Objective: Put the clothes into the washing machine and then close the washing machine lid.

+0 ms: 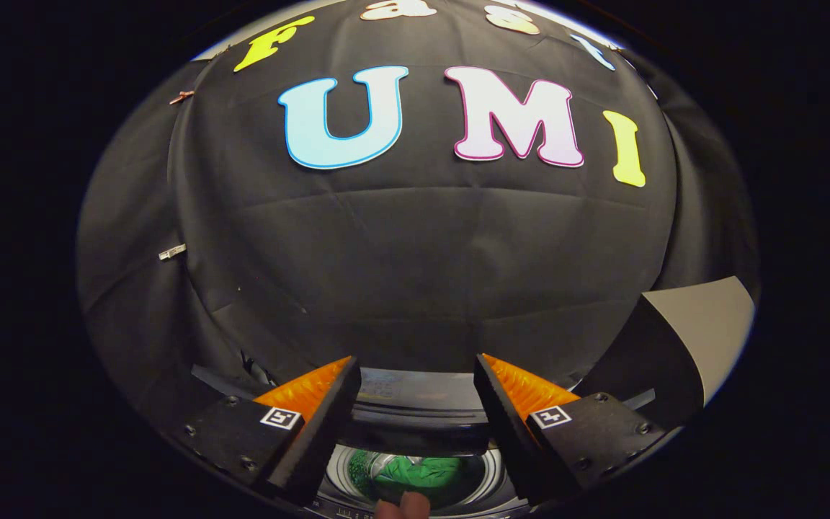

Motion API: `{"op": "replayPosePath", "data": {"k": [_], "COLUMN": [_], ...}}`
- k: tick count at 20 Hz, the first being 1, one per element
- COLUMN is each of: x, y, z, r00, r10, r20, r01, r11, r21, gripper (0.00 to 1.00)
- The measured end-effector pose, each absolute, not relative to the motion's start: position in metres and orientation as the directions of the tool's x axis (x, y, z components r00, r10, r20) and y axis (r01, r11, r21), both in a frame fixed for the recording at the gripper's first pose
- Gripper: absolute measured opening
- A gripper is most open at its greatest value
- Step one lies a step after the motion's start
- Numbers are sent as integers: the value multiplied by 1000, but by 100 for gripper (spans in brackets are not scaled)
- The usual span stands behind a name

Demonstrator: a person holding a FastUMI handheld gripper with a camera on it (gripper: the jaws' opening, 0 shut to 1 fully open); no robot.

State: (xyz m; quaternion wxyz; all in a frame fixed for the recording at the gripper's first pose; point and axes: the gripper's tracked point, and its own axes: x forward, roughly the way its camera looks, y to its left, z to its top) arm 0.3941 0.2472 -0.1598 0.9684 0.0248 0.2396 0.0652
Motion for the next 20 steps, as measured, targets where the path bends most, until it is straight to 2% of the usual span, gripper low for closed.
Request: {"op": "replayPosePath", "data": {"k": [4, 9, 13, 20], "x": [377, 347, 327, 309], "y": [246, 246, 244, 253], "z": [-168, -212, -231, -202], "r00": [880, 839, 832, 870], "r10": [135, 123, 106, 143], "r20": [-456, -531, -545, -471], "r01": [-108, -103, -109, -124], "r11": [991, 992, 994, 990], "r21": [85, 66, 27, 71], "gripper": [99, 100, 100, 100]}}
